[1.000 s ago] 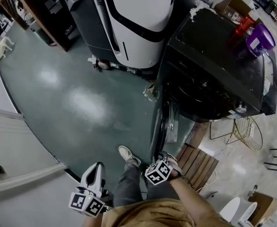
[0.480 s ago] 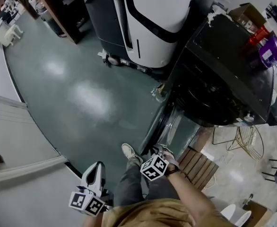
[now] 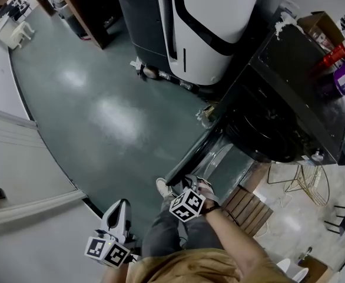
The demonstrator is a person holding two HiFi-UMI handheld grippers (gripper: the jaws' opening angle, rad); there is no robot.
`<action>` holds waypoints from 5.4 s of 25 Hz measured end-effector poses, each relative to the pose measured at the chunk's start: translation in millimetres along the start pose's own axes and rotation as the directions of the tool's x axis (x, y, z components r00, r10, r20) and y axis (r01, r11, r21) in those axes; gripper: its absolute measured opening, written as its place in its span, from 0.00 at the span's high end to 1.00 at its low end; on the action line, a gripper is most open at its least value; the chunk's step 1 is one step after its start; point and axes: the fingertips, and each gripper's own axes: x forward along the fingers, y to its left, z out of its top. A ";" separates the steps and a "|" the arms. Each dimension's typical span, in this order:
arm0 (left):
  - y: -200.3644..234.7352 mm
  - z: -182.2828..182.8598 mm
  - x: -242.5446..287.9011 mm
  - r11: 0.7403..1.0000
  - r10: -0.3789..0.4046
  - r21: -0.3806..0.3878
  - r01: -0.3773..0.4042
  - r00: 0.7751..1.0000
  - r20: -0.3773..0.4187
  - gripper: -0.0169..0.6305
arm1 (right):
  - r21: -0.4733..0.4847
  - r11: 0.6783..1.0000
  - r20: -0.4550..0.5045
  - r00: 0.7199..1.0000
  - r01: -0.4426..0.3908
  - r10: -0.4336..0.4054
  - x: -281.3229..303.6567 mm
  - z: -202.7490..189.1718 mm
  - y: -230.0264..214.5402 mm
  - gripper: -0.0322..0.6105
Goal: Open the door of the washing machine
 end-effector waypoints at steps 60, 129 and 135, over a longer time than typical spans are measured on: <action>66.7 105.4 131.0 0.987 0.080 -0.145 -0.074 0.996 0.032 0.88 | 0.000 0.971 0.025 0.971 0.238 -0.238 98.2 206.3 -255.4 0.88; -304.6 49.2 122.4 0.815 -0.558 0.154 0.558 0.828 -0.053 0.88 | 0.654 0.468 -0.052 0.653 0.594 -0.756 -448.4 -250.0 -192.9 0.94; -301.4 55.9 122.8 0.815 -0.558 0.149 0.559 0.828 -0.057 0.88 | 0.656 0.452 -0.062 0.640 0.605 -0.766 -449.4 -243.0 -188.8 0.94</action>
